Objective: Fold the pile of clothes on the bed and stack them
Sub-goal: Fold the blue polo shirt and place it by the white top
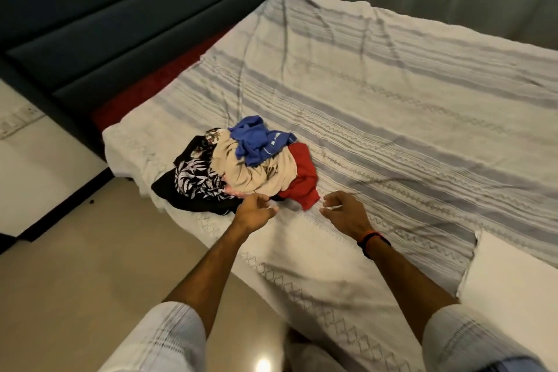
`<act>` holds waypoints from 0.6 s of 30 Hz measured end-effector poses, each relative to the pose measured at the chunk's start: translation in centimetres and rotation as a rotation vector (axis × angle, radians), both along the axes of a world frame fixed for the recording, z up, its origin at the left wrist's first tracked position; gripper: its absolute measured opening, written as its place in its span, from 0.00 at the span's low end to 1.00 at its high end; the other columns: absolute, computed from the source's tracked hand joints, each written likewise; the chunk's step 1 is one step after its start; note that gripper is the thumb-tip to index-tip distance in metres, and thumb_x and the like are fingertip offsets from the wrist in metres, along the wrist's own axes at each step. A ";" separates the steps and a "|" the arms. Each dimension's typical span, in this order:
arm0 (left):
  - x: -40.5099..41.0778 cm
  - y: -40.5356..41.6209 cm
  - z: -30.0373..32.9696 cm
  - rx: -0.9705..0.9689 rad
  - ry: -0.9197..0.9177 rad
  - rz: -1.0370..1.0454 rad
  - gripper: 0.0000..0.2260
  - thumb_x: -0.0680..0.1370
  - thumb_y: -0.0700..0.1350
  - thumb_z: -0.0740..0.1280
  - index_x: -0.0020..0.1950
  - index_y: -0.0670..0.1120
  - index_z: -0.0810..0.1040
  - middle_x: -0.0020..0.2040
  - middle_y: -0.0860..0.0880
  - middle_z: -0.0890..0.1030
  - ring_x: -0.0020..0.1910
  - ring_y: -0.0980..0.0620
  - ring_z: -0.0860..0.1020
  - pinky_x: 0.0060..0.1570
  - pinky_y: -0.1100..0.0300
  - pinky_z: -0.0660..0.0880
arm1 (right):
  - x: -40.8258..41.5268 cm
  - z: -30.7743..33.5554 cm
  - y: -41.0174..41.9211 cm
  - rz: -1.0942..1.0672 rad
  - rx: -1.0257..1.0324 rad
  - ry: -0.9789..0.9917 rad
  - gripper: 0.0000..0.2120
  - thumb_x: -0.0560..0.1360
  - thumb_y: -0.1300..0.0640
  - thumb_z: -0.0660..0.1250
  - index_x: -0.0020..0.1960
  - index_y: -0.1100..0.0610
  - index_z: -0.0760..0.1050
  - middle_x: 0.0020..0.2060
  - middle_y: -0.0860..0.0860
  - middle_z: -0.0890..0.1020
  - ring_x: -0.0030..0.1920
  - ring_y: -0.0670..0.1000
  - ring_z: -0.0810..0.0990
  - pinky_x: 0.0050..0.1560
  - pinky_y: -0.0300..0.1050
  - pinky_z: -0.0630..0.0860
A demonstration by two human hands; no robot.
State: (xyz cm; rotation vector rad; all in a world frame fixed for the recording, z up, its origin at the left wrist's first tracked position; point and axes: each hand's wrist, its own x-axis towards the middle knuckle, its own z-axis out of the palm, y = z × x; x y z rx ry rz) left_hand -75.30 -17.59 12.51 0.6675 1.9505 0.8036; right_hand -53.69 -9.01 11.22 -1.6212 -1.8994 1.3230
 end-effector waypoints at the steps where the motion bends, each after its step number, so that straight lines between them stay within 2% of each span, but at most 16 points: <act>1: -0.9 0.3 -0.2 -0.003 0.006 0.020 0.15 0.75 0.41 0.74 0.58 0.42 0.74 0.53 0.46 0.78 0.52 0.48 0.77 0.56 0.52 0.75 | -1.2 0.1 0.8 0.016 -0.009 0.000 0.13 0.72 0.59 0.74 0.56 0.57 0.78 0.47 0.49 0.82 0.46 0.50 0.82 0.45 0.38 0.75; 4: -3.6 1.3 -0.4 -0.052 0.015 0.043 0.16 0.74 0.43 0.74 0.59 0.41 0.76 0.55 0.46 0.80 0.55 0.48 0.78 0.58 0.50 0.76 | -4.2 0.1 3.3 0.064 -0.034 -0.019 0.12 0.73 0.57 0.74 0.55 0.56 0.78 0.47 0.47 0.82 0.48 0.49 0.80 0.51 0.40 0.74; 8: -6.0 3.5 0.1 -0.061 0.009 0.080 0.17 0.75 0.41 0.73 0.62 0.40 0.74 0.56 0.44 0.80 0.58 0.46 0.78 0.62 0.48 0.75 | -7.3 0.0 6.4 0.148 -0.038 -0.029 0.11 0.74 0.57 0.73 0.55 0.56 0.77 0.45 0.47 0.81 0.47 0.47 0.79 0.45 0.35 0.73; 10: -7.1 4.8 0.1 -0.075 0.007 0.080 0.17 0.76 0.41 0.72 0.63 0.40 0.74 0.56 0.45 0.79 0.57 0.46 0.77 0.61 0.49 0.76 | -8.7 -0.3 7.8 0.159 -0.050 -0.025 0.10 0.74 0.58 0.72 0.54 0.55 0.77 0.45 0.48 0.83 0.47 0.48 0.80 0.47 0.38 0.75; 12: -7.9 6.3 -0.1 -0.081 0.015 0.076 0.15 0.76 0.39 0.71 0.62 0.41 0.74 0.54 0.46 0.78 0.53 0.49 0.77 0.52 0.57 0.78 | -10.0 -0.5 9.0 0.171 -0.067 -0.026 0.10 0.74 0.59 0.72 0.54 0.55 0.76 0.46 0.50 0.83 0.48 0.48 0.81 0.51 0.40 0.77; 14: -8.7 7.9 -0.4 -0.076 0.021 0.072 0.12 0.76 0.37 0.70 0.59 0.43 0.75 0.50 0.48 0.78 0.48 0.52 0.77 0.39 0.67 0.76 | -11.2 -0.8 10.4 0.183 -0.092 -0.034 0.11 0.74 0.59 0.72 0.55 0.56 0.76 0.45 0.49 0.83 0.47 0.47 0.80 0.48 0.36 0.76; 15: -9.3 9.2 -1.1 -0.084 0.027 0.064 0.11 0.76 0.37 0.70 0.56 0.44 0.75 0.48 0.50 0.78 0.46 0.52 0.77 0.37 0.69 0.76 | -11.9 -1.5 11.4 0.184 -0.093 -0.046 0.12 0.74 0.59 0.72 0.56 0.56 0.76 0.43 0.48 0.82 0.47 0.47 0.80 0.48 0.36 0.76; 16: -9.7 10.2 -1.4 -0.090 0.035 0.059 0.10 0.76 0.37 0.70 0.55 0.45 0.75 0.46 0.51 0.78 0.46 0.52 0.77 0.40 0.66 0.79 | -12.4 -1.8 12.1 0.190 -0.084 -0.067 0.12 0.74 0.58 0.73 0.56 0.56 0.77 0.41 0.46 0.82 0.46 0.46 0.81 0.48 0.37 0.76; 18: -10.3 12.1 -2.1 -0.091 0.042 0.042 0.11 0.75 0.39 0.72 0.55 0.45 0.76 0.46 0.51 0.79 0.51 0.49 0.79 0.56 0.53 0.79 | -13.4 -2.4 13.4 0.187 -0.099 -0.089 0.12 0.74 0.58 0.72 0.57 0.56 0.76 0.42 0.47 0.82 0.48 0.47 0.80 0.45 0.33 0.74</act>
